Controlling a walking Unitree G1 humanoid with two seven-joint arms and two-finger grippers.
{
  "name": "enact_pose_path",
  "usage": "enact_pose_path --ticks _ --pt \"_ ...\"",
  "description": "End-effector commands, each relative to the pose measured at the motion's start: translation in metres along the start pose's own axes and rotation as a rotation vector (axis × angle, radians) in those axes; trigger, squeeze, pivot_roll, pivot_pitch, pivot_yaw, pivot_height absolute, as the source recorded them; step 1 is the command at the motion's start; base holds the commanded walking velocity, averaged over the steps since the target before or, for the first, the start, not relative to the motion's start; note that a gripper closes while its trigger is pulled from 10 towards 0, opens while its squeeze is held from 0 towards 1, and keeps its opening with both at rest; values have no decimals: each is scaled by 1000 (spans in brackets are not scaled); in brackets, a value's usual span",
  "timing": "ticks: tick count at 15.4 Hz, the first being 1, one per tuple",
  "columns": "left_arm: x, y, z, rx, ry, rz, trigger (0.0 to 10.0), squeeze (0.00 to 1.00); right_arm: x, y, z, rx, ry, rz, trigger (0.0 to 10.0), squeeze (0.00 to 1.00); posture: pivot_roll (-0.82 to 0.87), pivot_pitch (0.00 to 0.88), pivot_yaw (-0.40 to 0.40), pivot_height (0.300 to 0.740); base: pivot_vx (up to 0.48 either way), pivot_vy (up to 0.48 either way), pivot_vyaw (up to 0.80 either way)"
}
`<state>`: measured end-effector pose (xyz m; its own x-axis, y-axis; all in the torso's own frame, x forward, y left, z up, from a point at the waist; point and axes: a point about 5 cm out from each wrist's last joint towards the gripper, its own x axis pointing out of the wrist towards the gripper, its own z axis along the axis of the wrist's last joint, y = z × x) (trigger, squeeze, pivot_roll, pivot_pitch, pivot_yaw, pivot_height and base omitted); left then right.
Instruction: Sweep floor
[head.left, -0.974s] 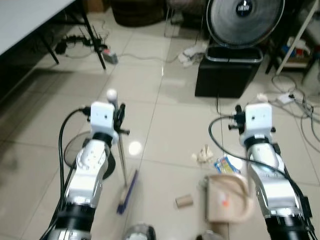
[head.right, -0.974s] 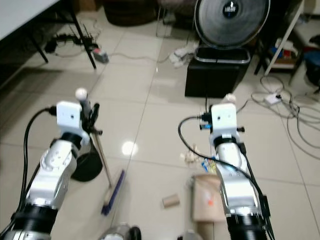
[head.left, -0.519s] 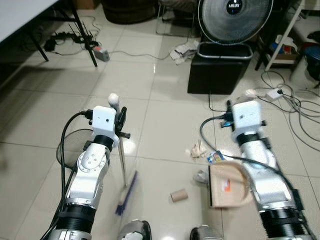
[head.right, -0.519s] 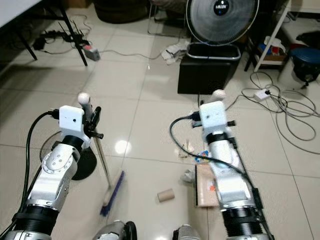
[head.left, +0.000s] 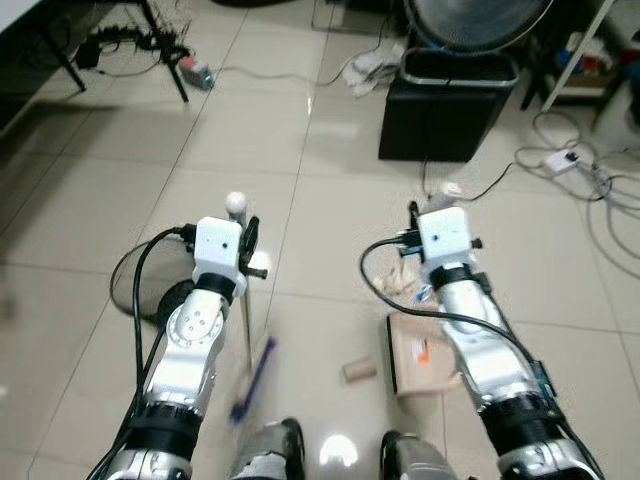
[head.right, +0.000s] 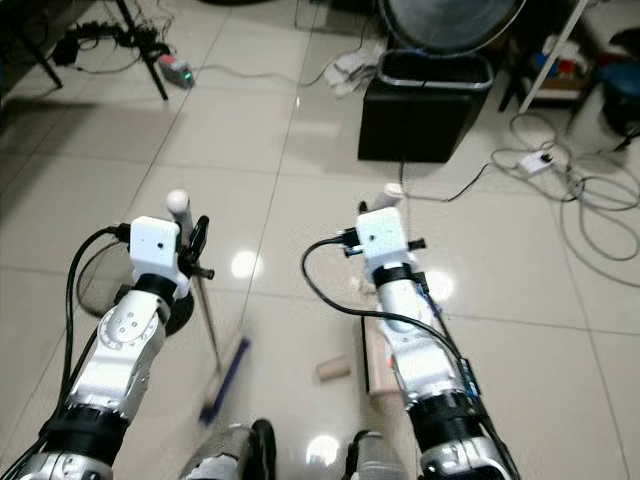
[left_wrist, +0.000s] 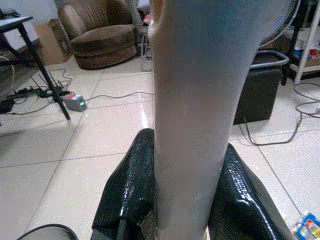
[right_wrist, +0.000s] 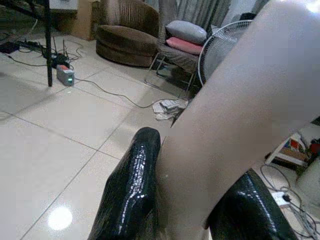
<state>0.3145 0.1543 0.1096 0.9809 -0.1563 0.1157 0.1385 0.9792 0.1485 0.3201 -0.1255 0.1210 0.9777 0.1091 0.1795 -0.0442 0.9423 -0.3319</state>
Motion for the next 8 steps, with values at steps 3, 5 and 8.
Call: enact_pose_path --ticks 3,5,8 --pt "2 -6 -2 -25 -4 -7 10000 0 -5 16 -6 68 11 82 10000 0 21 286 80 740 0 0 0" --pt "1 -14 -4 -11 1 -67 10000 0 -15 33 -11 -1 -6 216 10000 0 24 292 82 740 0 0 0" --pt "-1 -22 -6 14 12 -145 10000 0 -18 36 -9 -25 -44 264 10000 0 24 296 87 740 0 0 0"
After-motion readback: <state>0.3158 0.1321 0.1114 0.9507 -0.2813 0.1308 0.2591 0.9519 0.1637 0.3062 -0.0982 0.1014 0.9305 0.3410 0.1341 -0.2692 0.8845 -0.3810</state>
